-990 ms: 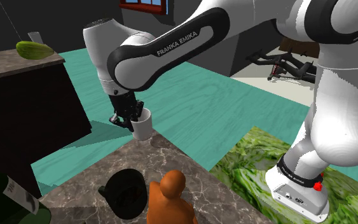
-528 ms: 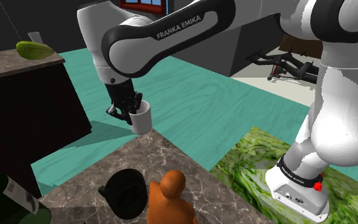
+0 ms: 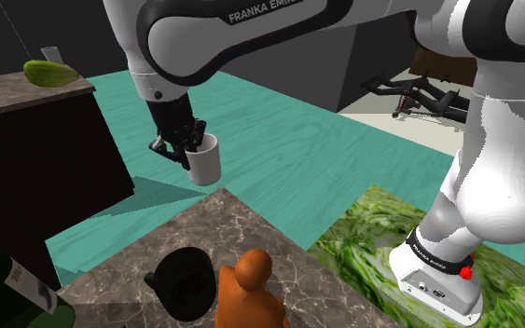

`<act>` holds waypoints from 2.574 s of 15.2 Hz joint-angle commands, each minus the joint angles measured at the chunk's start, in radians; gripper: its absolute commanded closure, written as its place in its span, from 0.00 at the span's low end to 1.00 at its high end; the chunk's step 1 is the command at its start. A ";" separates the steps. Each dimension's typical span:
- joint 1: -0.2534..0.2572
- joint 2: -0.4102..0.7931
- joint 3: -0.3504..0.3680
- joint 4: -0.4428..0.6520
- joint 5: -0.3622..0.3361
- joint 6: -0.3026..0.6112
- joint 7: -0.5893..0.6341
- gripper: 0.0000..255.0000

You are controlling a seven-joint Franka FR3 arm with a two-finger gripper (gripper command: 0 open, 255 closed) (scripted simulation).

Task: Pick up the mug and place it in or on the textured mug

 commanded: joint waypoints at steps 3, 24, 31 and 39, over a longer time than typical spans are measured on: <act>0.002 -0.007 0.002 0.047 0.004 -0.053 -0.005 1.00; 0.278 0.112 0.098 0.318 -0.052 -0.236 0.322 1.00; 0.330 0.150 0.106 0.323 -0.069 -0.210 0.381 1.00; 0.310 0.142 0.104 0.202 -0.068 -0.098 0.387 1.00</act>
